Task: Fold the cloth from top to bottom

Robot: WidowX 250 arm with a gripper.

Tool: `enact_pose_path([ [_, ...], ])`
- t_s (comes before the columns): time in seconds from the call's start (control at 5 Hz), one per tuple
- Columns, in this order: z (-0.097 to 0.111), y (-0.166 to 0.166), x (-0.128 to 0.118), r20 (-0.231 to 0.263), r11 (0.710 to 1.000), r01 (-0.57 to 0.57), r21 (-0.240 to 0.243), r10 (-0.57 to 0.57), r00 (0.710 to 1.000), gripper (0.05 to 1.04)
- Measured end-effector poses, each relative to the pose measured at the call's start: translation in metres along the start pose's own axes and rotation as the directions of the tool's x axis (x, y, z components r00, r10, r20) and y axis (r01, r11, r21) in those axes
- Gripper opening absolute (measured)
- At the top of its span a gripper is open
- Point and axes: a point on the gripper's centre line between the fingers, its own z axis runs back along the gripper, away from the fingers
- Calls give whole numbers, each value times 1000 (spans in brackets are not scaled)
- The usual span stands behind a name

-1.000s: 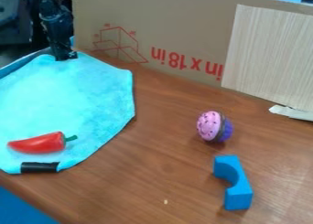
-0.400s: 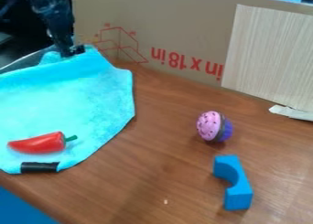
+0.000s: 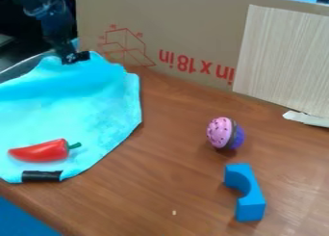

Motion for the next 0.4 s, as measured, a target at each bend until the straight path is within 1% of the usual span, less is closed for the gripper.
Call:
enact_pose_path([
  [0.4,15,-55,-9,17,993,112,-41,-111,994,52],
])
